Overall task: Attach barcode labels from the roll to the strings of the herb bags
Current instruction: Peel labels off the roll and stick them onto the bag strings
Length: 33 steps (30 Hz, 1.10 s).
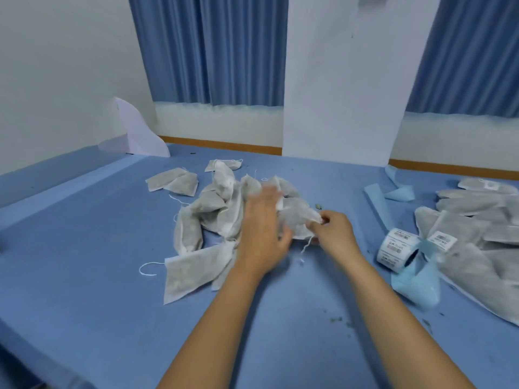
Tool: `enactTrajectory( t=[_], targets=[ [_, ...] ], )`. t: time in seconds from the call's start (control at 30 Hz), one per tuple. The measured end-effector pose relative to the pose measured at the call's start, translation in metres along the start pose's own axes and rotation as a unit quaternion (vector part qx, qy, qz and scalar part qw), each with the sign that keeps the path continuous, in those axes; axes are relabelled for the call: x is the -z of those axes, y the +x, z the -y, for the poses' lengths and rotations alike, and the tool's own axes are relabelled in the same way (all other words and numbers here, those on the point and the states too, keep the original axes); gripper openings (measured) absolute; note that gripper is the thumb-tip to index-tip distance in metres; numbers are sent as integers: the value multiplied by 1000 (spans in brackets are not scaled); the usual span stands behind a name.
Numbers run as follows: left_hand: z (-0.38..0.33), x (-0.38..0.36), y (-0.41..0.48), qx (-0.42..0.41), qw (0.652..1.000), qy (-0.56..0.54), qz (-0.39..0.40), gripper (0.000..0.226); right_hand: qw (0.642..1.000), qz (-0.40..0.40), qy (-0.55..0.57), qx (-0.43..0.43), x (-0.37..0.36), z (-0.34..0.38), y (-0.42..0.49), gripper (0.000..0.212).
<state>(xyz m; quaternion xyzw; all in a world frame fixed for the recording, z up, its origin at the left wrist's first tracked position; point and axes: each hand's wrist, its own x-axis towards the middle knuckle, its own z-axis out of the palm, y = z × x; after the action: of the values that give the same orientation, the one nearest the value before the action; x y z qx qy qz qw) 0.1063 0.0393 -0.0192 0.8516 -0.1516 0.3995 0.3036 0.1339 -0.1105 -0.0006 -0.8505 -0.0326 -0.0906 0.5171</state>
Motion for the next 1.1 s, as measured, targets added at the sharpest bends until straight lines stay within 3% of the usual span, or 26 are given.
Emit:
enactTrajectory(
  t=[0.07, 0.13, 0.3, 0.37, 0.53, 0.63, 0.73, 0.83, 0.9, 1.0, 1.1],
  targets=[
    [-31, -21, -1, -82, 988, 3, 132, 60, 1000, -1, 17, 19, 19, 1, -8, 14],
    [-51, -42, 5, -90, 980, 16, 179, 62, 998, 7, 67, 5, 38, -2, -14, 14],
    [-74, -79, 13, -111, 976, 75, 172, 52, 989, 45, 138, -22, 84, -30, -26, 12],
    [-74, -91, 11, -115, 975, 73, 175, 48, 992, 71, 101, -31, 91, -44, -31, 17],
    [-67, -93, 7, -183, 963, 33, 196, 27, 993, 103, 40, -43, 97, -60, -39, 6],
    [-62, -86, 3, -114, 970, -55, 209, 25, 995, 80, -53, -33, 103, -60, -44, 11],
    [-61, -77, 0, -27, 963, -138, 230, 28, 982, 55, -172, 53, 119, -54, -54, 13],
    [-65, -69, -1, -10, 958, -164, 234, 29, 955, -6, -249, 160, 136, -49, -65, 14],
    [-71, -64, -1, -7, 951, -210, 229, 25, 943, -71, -252, 205, 143, -52, -69, 10],
    [-82, -61, 0, 8, 929, -299, 218, 11, 947, -151, -200, 200, 152, -60, -65, 11],
    [-89, -63, -2, 94, 890, -358, 267, 8, 939, -186, -198, 211, 151, -64, -64, 10]
  ],
)
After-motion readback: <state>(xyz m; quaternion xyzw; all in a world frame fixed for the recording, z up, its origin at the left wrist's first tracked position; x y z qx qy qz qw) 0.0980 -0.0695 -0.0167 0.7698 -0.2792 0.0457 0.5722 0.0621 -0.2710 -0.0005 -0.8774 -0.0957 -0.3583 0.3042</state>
